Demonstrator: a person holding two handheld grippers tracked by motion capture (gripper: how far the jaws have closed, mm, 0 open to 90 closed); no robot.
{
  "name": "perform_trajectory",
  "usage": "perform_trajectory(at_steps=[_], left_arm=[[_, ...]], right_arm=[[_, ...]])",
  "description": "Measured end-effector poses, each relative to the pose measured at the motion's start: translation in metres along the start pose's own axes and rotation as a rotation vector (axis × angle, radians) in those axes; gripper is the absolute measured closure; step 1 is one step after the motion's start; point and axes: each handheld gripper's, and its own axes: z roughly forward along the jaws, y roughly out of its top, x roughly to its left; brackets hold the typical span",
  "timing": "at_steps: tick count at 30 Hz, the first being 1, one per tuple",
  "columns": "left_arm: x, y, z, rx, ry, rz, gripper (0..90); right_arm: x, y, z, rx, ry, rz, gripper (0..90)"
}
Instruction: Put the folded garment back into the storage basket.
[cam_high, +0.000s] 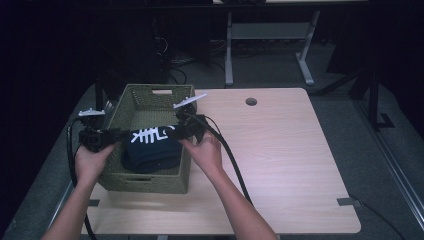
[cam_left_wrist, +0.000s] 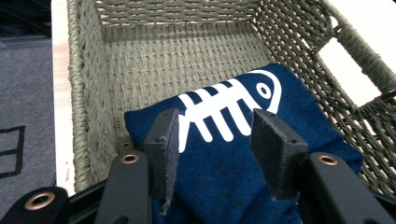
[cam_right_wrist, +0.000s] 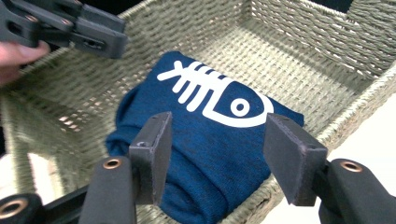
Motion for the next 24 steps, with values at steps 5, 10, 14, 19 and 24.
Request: perform_trajectory(at_steps=[5, 10, 14, 19, 24], left_arm=[[-0.005, 0.001, -0.002, -0.012, -0.019, 0.014, 51.7], [-0.011, 0.002, -0.005, -0.027, -0.031, 0.033, 50.7], [-0.016, 0.004, -0.008, -0.039, -0.043, 0.039, 50.1], [-0.028, 0.008, -0.011, -0.060, -0.059, 0.065, 49.0], [-0.037, 0.009, -0.010, -0.069, -0.086, 0.077, 48.7]], right_arm=[[-0.011, -0.004, -0.014, -0.037, 0.046, 0.033, 42.6], [-0.021, -0.007, -0.025, -0.052, 0.070, 0.057, 42.2], [-0.026, -0.009, -0.031, -0.063, 0.074, 0.067, 41.6], [-0.034, -0.013, -0.044, -0.075, 0.073, 0.065, 40.4], [-0.041, -0.016, -0.055, -0.082, 0.070, 0.067, 40.0]])
